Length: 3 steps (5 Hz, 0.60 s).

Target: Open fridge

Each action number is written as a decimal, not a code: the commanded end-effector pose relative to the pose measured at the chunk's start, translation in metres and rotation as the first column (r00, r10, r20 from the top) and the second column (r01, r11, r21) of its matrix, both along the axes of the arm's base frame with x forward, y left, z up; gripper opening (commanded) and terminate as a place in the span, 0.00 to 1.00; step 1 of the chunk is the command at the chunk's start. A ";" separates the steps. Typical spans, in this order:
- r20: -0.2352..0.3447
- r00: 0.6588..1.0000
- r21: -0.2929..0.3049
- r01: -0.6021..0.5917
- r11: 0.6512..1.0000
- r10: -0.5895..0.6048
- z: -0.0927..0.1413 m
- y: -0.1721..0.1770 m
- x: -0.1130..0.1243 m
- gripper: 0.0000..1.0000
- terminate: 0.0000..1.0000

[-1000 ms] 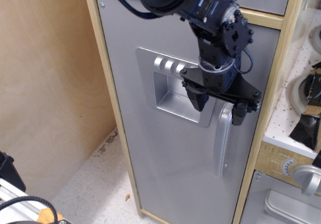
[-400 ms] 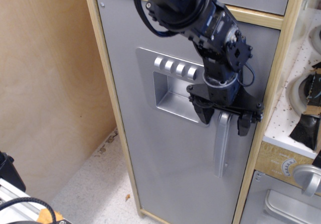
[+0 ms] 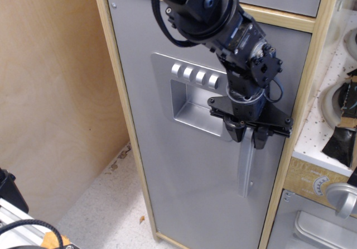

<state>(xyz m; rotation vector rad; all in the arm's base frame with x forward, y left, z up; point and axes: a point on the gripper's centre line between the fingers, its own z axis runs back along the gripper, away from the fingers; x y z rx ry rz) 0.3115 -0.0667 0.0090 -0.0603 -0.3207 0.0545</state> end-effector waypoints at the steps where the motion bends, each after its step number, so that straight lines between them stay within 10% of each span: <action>1: 0.013 0.998 -0.024 -0.058 0.998 0.058 0.015 -0.003 -0.015 0.00 0.00; 3: -0.057 0.993 -0.058 -0.110 0.992 0.106 0.016 -0.008 -0.071 0.00 0.00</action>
